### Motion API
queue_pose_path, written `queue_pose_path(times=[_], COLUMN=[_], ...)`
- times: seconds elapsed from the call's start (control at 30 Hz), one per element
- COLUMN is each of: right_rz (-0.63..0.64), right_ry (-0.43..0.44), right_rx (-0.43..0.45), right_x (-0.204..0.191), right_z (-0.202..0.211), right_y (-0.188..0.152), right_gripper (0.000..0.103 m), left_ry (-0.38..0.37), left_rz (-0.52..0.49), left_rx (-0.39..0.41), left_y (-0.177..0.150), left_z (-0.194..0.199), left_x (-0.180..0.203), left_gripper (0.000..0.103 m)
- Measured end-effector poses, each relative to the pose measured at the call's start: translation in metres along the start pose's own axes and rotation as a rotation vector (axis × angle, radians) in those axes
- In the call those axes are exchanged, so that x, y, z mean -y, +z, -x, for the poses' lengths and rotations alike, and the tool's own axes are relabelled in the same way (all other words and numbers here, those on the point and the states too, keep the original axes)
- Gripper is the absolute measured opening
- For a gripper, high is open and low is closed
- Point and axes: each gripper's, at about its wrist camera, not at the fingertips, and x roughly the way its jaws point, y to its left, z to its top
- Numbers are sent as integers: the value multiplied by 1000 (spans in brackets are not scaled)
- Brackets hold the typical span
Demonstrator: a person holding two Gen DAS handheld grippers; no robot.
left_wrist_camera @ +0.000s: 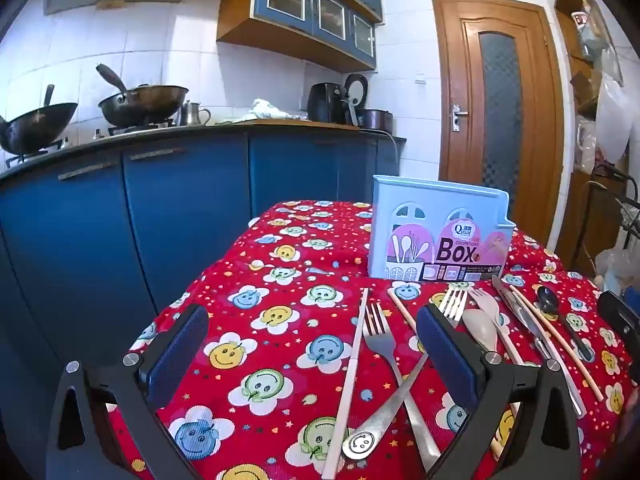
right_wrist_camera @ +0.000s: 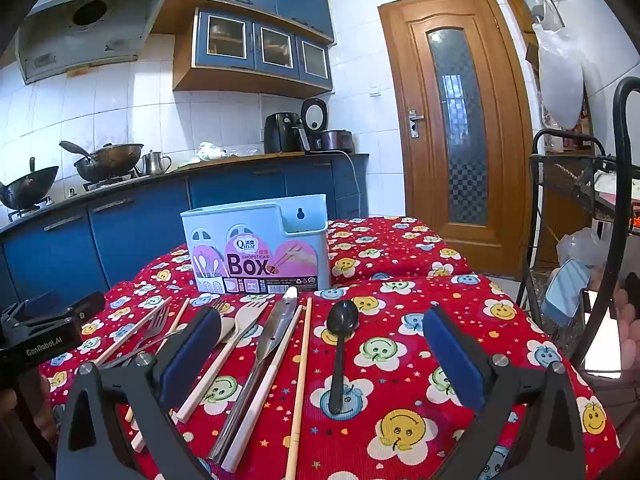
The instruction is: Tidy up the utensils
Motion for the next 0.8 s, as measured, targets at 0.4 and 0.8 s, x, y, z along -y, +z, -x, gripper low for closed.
queue_pose_path(times=[0.4, 0.8], right_rz=[-2, -3], right_ry=[1, -1], right_rx=[1, 1], right_x=[0, 0], right_z=[0, 1], right_y=[0, 0], right_gripper=[103, 103], left_ry=[2, 4], left_rz=[-13, -13], left_rx=[8, 9], left_y=[0, -1], left_z=[-1, -2], left_x=[0, 1], left_gripper=[103, 103])
